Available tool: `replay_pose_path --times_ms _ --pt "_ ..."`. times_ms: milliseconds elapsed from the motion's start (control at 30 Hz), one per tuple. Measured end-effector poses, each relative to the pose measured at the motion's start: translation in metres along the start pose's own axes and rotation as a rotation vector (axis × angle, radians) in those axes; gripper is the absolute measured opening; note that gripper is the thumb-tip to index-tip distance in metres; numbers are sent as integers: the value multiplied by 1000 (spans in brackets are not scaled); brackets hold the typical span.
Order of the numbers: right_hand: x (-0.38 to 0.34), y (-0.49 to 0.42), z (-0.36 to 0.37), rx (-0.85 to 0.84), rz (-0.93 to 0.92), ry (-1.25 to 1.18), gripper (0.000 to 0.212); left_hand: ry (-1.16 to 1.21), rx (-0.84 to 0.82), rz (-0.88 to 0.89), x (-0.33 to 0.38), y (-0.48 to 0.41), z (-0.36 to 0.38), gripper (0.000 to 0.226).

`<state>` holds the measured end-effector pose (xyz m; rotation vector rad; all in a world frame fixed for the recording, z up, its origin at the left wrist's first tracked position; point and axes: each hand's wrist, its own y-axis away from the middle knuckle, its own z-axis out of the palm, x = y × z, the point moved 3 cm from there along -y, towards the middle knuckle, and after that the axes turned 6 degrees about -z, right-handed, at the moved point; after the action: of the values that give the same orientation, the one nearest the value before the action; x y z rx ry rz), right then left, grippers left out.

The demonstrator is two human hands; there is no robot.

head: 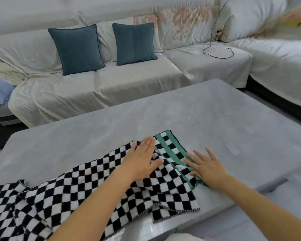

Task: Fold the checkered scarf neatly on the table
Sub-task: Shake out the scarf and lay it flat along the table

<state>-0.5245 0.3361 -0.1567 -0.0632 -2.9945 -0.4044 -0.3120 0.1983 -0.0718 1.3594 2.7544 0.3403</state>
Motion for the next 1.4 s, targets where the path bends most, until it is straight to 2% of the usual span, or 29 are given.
replay_pose_path --times_ms 133,200,233,267,367,500,567,633,700,767,900,1100,1200,1300,1400 --pt "81 30 19 -52 127 40 59 -38 -139 43 44 -46 21 78" --pt "107 37 18 -145 203 102 73 -42 -182 57 62 -62 30 77" --pt "120 39 18 -134 217 136 80 -35 -185 67 72 -71 31 76" --pt "130 42 14 -108 224 181 79 -14 -169 74 81 -77 29 75" --pt "166 55 10 -138 396 246 55 79 -78 117 110 -106 16 68" --pt "203 78 15 -193 595 94 59 64 -115 174 149 -153 16 67" --pt "196 77 13 -130 573 -110 62 20 -203 178 163 -172 27 68" --pt "170 70 8 -5 452 -267 65 -1 -266 174 172 -188 36 69" --pt "143 61 8 66 334 -302 74 7 -269 176 178 -203 37 69" --pt "127 51 15 44 283 -269 78 27 -270 189 181 -215 35 68" --pt "142 41 32 34 360 -247 65 -7 -205 247 190 -246 37 68" --pt "184 33 48 143 474 -328 62 -64 -99 344 214 -312 34 67" --pt "206 28 50 163 510 -326 65 -58 -97 346 223 -326 31 68" --pt "238 30 55 139 534 -323 71 -18 -134 277 222 -317 22 77" --pt "268 42 62 101 569 -324 71 -117 -207 254 211 -281 10 89"
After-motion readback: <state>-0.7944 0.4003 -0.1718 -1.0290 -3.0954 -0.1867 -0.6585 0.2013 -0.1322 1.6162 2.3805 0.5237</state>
